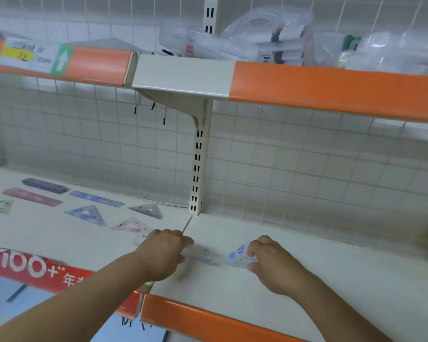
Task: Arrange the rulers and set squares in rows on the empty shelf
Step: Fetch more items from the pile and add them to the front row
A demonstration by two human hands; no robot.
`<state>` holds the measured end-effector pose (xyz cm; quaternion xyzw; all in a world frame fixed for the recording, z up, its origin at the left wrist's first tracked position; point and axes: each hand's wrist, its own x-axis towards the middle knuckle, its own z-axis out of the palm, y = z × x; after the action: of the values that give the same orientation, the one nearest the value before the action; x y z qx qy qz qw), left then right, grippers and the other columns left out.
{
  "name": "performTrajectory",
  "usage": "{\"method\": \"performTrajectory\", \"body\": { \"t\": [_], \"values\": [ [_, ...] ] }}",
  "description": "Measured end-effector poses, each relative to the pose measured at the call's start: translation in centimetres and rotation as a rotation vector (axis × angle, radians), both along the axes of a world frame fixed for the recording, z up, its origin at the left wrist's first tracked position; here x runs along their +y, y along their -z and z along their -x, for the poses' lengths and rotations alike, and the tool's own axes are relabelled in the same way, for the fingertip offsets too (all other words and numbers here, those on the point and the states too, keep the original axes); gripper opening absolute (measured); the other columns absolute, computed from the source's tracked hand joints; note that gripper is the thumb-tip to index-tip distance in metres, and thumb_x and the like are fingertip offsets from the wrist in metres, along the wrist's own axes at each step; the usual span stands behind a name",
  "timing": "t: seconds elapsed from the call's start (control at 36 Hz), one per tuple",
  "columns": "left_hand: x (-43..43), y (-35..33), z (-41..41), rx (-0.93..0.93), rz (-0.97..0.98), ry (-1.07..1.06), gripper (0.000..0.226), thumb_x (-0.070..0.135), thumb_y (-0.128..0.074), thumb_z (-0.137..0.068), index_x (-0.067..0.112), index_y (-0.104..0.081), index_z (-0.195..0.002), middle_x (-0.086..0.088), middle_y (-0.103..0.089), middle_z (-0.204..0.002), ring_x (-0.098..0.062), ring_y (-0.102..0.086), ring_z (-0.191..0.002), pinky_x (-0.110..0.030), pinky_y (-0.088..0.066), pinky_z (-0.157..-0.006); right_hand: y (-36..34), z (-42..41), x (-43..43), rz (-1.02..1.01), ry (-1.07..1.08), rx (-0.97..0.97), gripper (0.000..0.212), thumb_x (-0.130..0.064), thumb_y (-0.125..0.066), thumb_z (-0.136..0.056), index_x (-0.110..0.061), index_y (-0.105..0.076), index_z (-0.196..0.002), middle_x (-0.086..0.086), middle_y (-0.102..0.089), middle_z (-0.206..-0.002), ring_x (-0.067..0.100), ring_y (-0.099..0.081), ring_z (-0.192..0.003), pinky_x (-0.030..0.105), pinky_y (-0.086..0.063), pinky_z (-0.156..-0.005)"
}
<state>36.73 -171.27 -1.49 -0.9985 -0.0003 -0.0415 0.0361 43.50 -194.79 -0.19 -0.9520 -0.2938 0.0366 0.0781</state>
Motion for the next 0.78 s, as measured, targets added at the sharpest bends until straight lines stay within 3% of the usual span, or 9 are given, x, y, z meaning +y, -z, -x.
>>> {"method": "performTrajectory", "body": {
  "t": [0.39, 0.58, 0.78],
  "values": [
    [6.4, -1.3, 4.5, -0.029, 0.025, -0.065, 0.044, 0.029, -0.048, -0.099, 0.030, -0.040, -0.143, 0.002, -0.050, -0.139, -0.018, -0.047, -0.125, -0.032, -0.035, -0.107, -1.5, 3.5, 7.0, -0.002, -0.054, -0.024, 0.025, -0.028, -0.043, -0.099, -0.015, -0.049, -0.120, 0.001, -0.041, -0.128, 0.019, -0.043, -0.116, 0.033, -0.043, -0.097],
    [13.5, -2.3, 8.0, -0.034, 0.028, -0.048, 0.045, 0.028, -0.047, -0.099, 0.029, -0.039, -0.144, 0.001, -0.053, -0.130, -0.019, -0.050, -0.119, -0.031, -0.038, -0.100, -2.0, 6.8, 14.1, -0.028, -0.051, -0.040, 0.025, -0.031, -0.046, -0.099, -0.018, -0.049, -0.119, 0.001, -0.043, -0.126, 0.019, -0.044, -0.115, 0.033, -0.042, -0.095],
    [22.5, -3.3, 12.7, -0.028, -0.023, -0.053, 0.045, 0.029, -0.046, -0.099, 0.030, -0.037, -0.144, 0.001, -0.050, -0.137, -0.020, -0.048, -0.123, -0.030, -0.037, -0.101, -1.9, 10.8, 22.7, -0.082, -0.061, -0.042, 0.029, -0.035, -0.047, -0.098, -0.024, -0.047, -0.126, -0.004, -0.040, -0.131, 0.015, -0.041, -0.119, 0.029, -0.040, -0.096]
  ]
}}
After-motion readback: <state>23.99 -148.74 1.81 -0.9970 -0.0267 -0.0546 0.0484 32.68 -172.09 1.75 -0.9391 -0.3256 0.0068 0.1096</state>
